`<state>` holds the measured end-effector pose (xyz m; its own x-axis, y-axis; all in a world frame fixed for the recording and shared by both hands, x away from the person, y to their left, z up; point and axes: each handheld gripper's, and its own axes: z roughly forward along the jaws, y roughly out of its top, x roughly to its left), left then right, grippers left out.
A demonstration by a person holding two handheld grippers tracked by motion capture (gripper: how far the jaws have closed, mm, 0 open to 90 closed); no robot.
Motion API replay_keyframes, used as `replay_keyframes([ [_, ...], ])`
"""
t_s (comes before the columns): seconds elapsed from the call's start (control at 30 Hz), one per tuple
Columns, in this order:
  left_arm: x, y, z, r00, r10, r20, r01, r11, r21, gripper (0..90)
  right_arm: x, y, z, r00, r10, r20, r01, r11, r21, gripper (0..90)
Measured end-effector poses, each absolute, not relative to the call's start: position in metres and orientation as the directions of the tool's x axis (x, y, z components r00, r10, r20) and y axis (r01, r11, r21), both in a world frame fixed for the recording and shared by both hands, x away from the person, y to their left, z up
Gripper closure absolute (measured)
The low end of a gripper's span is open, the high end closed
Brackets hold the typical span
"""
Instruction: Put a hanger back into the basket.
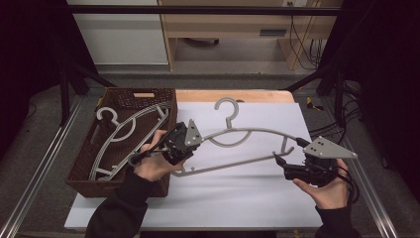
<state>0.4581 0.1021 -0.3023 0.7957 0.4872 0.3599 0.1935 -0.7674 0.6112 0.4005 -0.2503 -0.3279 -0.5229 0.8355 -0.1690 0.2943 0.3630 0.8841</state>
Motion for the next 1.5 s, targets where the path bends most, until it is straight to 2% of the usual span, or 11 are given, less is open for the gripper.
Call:
replay_keyframes([
  [0.23,0.462,0.131,-0.288,0.701,0.607,0.374,0.245,-0.697,0.674,82.5,0.397,-0.256,-0.332,-0.512,0.851,-0.120,0.302,0.308,0.902,15.2],
  [0.57,0.466,0.193,-0.275,0.575,0.744,0.340,0.318,-0.586,0.745,82.5,0.398,-0.261,-0.349,-0.512,0.856,-0.066,0.348,0.277,0.896,14.2],
  [0.87,0.466,0.244,-0.277,0.415,0.853,0.315,0.380,-0.478,0.792,82.5,0.402,-0.253,-0.360,-0.524,0.849,-0.067,0.368,0.297,0.881,12.4],
  [1.5,0.482,0.311,-0.310,0.256,0.920,0.297,0.510,-0.390,0.767,82.5,0.407,-0.246,-0.366,-0.532,0.844,-0.067,0.385,0.311,0.869,12.0],
])
